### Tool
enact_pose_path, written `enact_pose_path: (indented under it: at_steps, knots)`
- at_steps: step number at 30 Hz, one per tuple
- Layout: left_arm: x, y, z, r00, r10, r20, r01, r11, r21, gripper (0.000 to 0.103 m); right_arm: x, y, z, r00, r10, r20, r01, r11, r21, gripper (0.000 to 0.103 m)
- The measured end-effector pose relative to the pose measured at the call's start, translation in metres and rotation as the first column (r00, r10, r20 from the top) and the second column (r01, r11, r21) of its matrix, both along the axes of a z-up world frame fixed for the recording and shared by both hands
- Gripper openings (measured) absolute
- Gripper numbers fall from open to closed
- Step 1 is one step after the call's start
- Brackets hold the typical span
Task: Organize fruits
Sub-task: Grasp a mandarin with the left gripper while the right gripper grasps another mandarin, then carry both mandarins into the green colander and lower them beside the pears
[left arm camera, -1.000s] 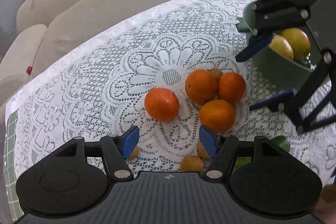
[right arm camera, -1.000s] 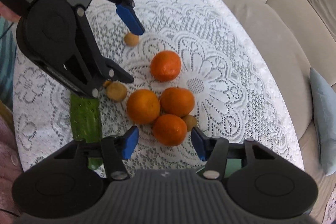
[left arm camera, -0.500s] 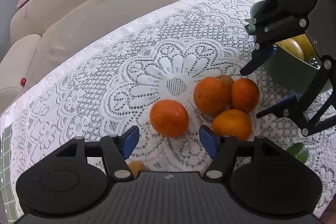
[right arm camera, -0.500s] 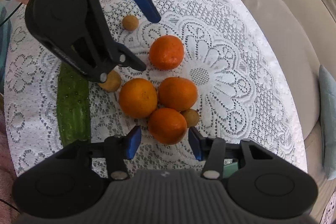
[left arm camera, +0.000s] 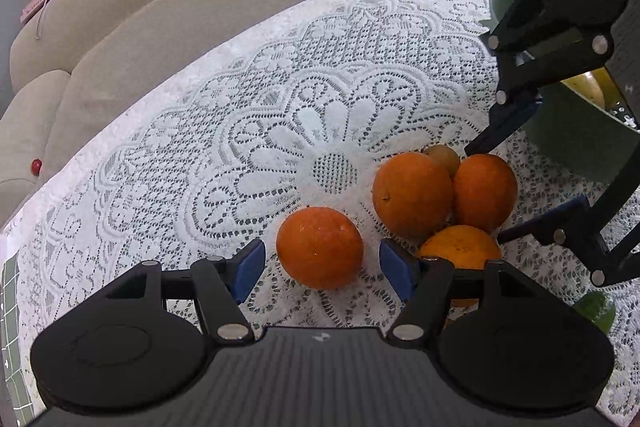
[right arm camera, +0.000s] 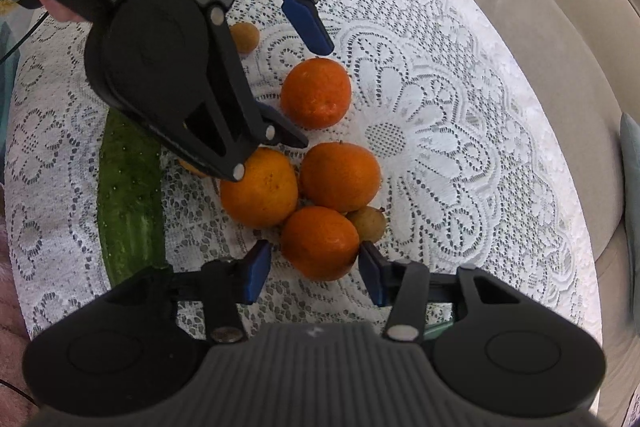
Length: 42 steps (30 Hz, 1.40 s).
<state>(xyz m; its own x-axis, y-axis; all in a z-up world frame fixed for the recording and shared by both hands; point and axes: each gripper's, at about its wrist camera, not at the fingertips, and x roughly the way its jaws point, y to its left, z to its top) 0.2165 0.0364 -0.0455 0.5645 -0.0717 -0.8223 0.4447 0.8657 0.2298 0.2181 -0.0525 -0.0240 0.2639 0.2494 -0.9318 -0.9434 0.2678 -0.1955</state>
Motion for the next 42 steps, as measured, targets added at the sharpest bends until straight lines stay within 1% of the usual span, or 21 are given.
enact_pose_path:
  at_steps: [2, 3, 6, 8, 10, 17, 22, 28, 31, 34, 37, 42]
  knots:
    - [0.002, 0.0, -0.003, 1.0, 0.007, -0.002, -0.007, 1.0, -0.004, 0.076, 0.0, -0.001, 0.0, 1.0, -0.005, 0.0, 0.005, 1.0, 0.002, 0.041]
    - [0.002, 0.001, -0.003, 1.0, 0.009, -0.003, -0.009, 1.0, -0.02, 0.073, 0.001, -0.001, 0.0, 1.0, -0.008, -0.003, 0.008, 1.0, 0.003, 0.041]
    - [0.005, 0.003, -0.003, 1.0, 0.018, -0.015, -0.019, 0.999, -0.045, 0.07, 0.001, -0.001, -0.003, 1.0, -0.01, -0.001, 0.01, 1.0, 0.006, 0.041]
    - [0.005, 0.005, -0.004, 1.0, 0.019, -0.023, -0.021, 0.998, -0.065, 0.065, 0.001, -0.001, -0.003, 1.0, -0.012, 0.003, 0.012, 1.0, 0.007, 0.041]
    - [0.005, 0.005, -0.004, 1.0, 0.025, -0.018, -0.026, 0.997, -0.07, 0.052, 0.001, -0.001, -0.003, 1.0, -0.016, 0.003, 0.016, 1.0, 0.008, 0.041]
    - [0.005, 0.005, -0.002, 0.998, 0.064, -0.025, -0.066, 0.994, -0.083, 0.051, 0.001, 0.001, -0.003, 1.0, -0.023, 0.011, 0.024, 1.0, 0.0, 0.039]
    - [0.002, 0.006, 0.009, 0.996, 0.078, -0.032, -0.079, 0.995, -0.061, 0.05, 0.001, -0.001, 0.004, 1.0, -0.014, 0.016, 0.014, 1.0, 0.005, 0.039]
    - [-0.014, 0.0, 0.028, 0.998, 0.05, -0.047, -0.049, 0.998, 0.026, 0.05, -0.003, -0.003, 0.021, 0.999, -0.008, 0.036, 0.007, 1.0, 0.023, 0.039]
    - [-0.023, -0.001, 0.039, 0.997, 0.042, -0.058, -0.04, 0.998, 0.039, 0.05, -0.006, -0.005, 0.032, 0.999, -0.007, 0.046, 0.005, 0.999, 0.042, 0.039]
    - [-0.03, -0.003, 0.053, 0.998, 0.04, -0.056, -0.038, 0.999, 0.032, 0.05, -0.009, -0.009, 0.045, 0.999, -0.011, 0.052, 0.007, 0.998, 0.068, 0.039]
    - [-0.034, -0.008, 0.07, 0.998, 0.03, -0.051, -0.03, 1.0, -0.004, 0.05, -0.017, -0.018, 0.063, 0.998, -0.022, 0.057, 0.016, 0.995, 0.099, 0.039]
    - [-0.041, -0.034, 0.097, 0.999, -0.035, -0.029, 0.034, 0.999, -0.035, 0.05, -0.016, -0.041, 0.088, 0.996, -0.06, 0.073, 0.05, 0.99, 0.128, 0.039]
